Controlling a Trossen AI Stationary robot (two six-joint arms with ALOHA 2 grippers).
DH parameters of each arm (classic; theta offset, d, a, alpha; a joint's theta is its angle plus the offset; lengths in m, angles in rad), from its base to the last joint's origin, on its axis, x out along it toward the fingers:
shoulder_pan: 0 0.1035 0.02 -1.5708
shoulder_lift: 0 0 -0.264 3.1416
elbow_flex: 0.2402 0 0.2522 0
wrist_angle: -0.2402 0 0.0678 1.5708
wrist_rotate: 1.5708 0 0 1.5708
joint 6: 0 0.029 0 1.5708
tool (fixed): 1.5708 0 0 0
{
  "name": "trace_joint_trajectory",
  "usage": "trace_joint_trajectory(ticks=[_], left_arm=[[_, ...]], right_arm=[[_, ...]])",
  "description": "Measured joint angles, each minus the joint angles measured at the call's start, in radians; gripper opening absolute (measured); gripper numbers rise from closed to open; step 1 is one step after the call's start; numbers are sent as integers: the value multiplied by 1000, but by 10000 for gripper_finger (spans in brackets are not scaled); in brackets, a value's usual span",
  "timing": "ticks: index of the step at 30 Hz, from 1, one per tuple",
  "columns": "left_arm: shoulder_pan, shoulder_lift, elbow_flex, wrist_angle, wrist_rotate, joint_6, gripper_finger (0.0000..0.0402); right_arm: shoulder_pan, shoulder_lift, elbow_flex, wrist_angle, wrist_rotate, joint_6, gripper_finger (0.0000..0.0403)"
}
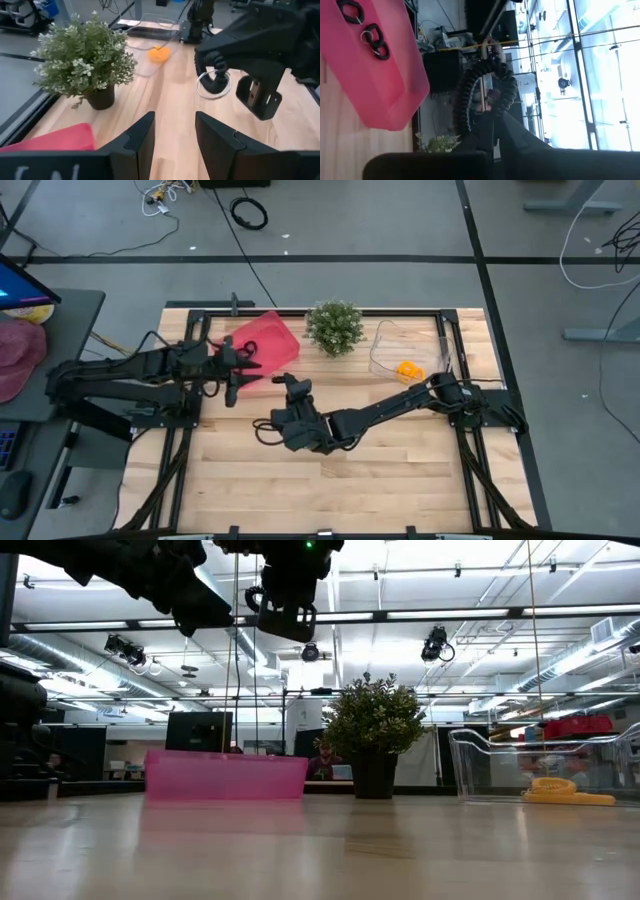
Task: Sort spring keychains
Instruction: Put the black spring keychain into the red bin
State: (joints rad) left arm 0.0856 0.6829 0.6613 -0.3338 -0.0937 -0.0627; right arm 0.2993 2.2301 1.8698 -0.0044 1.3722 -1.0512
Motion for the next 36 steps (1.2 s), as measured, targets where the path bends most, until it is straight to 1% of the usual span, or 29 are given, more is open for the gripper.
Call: trace_joint_trajectory(ticks=[2,10,14,23,28,36], left_arm=[[-5,20,0,35,2,0,145],[-49,57,0,78,2,-4,145],[-74,69,0,93,3,-3,145],[-103,90,0,98,3,7,145],[-103,108,0,129,2,3,145],[-108,192,0,217,5,2,145]], right_arm=[[1,0,1,-18,6,1,4],[2,-1,-10,-19,1,22,4],[-7,-1,-33,-21,2,22,4],[-14,-1,-37,-7,-1,25,4],[-11,-1,-37,5,-47,41,4],[-11,-1,-37,20,-68,45,4]])
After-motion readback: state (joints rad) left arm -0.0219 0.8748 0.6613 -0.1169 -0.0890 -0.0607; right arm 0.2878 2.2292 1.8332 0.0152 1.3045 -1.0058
